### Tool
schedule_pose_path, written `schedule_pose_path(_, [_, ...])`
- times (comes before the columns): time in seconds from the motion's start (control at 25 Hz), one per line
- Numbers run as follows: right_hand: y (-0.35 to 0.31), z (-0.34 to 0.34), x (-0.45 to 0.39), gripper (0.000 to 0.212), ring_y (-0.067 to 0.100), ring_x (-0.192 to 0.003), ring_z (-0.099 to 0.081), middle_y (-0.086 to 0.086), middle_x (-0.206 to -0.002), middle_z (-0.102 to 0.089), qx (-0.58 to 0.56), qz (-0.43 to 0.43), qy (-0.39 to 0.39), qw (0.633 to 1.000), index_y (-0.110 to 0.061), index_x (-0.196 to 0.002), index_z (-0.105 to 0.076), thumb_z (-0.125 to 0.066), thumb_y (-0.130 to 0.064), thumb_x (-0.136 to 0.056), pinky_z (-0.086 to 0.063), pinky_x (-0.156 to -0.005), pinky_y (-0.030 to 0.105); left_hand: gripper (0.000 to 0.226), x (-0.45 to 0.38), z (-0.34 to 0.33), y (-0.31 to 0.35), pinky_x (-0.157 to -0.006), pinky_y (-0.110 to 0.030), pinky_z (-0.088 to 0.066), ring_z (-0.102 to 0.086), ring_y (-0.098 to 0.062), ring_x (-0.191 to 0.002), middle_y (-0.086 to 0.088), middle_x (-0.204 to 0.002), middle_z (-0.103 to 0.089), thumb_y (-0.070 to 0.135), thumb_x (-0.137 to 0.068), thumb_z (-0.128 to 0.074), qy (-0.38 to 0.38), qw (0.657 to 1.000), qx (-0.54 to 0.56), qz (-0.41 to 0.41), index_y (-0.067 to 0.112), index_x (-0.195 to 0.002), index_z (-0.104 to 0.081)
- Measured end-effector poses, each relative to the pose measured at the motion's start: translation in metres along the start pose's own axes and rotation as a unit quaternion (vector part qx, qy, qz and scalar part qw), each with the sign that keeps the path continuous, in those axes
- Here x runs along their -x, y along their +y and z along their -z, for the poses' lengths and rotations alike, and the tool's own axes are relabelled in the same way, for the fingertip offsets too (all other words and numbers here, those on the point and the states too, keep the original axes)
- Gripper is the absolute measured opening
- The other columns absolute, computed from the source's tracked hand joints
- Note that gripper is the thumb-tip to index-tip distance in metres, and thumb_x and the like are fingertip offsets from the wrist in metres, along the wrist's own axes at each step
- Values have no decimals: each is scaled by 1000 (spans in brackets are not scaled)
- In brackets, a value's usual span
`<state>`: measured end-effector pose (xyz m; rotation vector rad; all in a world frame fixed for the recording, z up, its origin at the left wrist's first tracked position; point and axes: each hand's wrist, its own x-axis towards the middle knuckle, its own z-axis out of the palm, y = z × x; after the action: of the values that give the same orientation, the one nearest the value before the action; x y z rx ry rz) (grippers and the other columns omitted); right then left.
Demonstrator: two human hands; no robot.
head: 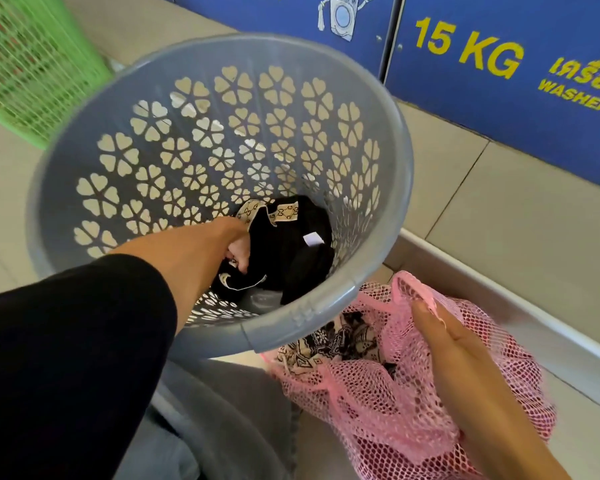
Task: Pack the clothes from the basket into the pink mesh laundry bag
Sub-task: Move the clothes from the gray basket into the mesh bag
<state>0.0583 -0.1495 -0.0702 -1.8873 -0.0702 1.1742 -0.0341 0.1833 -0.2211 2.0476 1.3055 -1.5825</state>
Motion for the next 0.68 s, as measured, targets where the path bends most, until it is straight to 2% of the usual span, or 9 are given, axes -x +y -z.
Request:
schedule_pose_path(0.08, [3, 2, 1, 29, 6, -123, -35, -23, -119, -39, 5, 4, 18, 1000, -55, -125, -48, -47, -55, -96, -25, -117, 48, 42, -2, 1, 4, -96, -33, -51, -60, -26, -114, -10, -125, -61, 37, -89, -66, 57, 997, -51, -11, 7, -118, -61])
schedule_pose_path(0.16, [3, 4, 1, 32, 6, -123, -35, -22, -119, -38, 8, 0, 20, 1000, -49, -128, -47, -47, -55, -97, -25, -117, 48, 55, -3, 11, 11, -108, -53, -38, -45, -34, -130, -12, -136, -52, 48, -76, -69, 194, 980, -23, -42, 11, -117, -62])
schedule_pose_path(0.24, [2, 4, -1, 25, 3, -119, -33, -24, -119, -39, 0, 2, 11, 1000, -50, -121, -49, -46, -54, -97, -26, -117, 46, 59, -1, 24, 26, -109, -64, -29, -35, -38, -133, -14, -139, -44, 57, -70, -66, 275, 954, 17, -115, 12, -107, -65])
schedule_pose_path(0.28, [1, 4, -1, 19, 2, -118, -32, -25, -119, -40, 0, 2, 6, 1000, -51, -116, -50, -46, -54, -98, -26, -116, 45, 64, -4, 29, 37, -108, -66, -27, -31, -39, -135, -13, -141, -41, 61, -68, -63, 295, 944, 32, -147, 12, -110, -66])
schedule_pose_path(0.4, [1, 3, -3, 21, 3, -117, -31, -25, -116, -37, 7, -5, 6, 1000, -53, -118, -48, -45, -55, -98, -25, -117, 47, 87, -7, 31, 67, -113, -59, -27, -16, -43, -142, -15, -151, -33, 73, -65, -57, 232, 952, -14, -199, 19, -133, -57])
schedule_pose_path(0.44, [1, 3, -3, 17, 3, -116, -31, -27, -112, -37, 5, -9, 7, 1000, -55, -115, -47, -45, -55, -97, -25, -117, 47, 92, -13, 25, 71, -113, -55, -30, -19, -46, -142, -17, -155, -27, 73, -63, -61, 221, 953, -34, -204, 17, -136, -51])
schedule_pose_path(0.48, [-1, 3, -2, 10, 3, -117, -31, -31, -106, -37, -3, -12, 6, 1000, -60, -106, -47, -46, -55, -97, -24, -117, 47, 93, -19, 17, 72, -110, -50, -38, -32, -47, -137, -20, -155, -21, 66, -62, -70, 235, 949, -35, -208, 13, -135, -45])
schedule_pose_path(0.56, [1, 5, -2, 9, 1, -119, -32, -37, -99, -39, -19, -6, -1, 1000, -61, -96, -51, -46, -54, -98, -25, -117, 46, 90, -24, 8, 71, -93, -45, -52, -55, -44, -114, -22, -146, -26, 46, -63, -83, 304, 928, 1, -217, 11, -130, -34])
schedule_pose_path(0.68, [10, 10, -6, 31, -1, -120, -34, -36, -108, -43, -7, 12, -9, 1000, -57, -129, -50, -43, -55, -99, -28, -113, 43, 106, -30, -3, 71, -85, -47, -56, -61, -41, -106, -18, -135, -40, 38, -67, -85, 344, 903, 9, -258, 26, -144, -13])
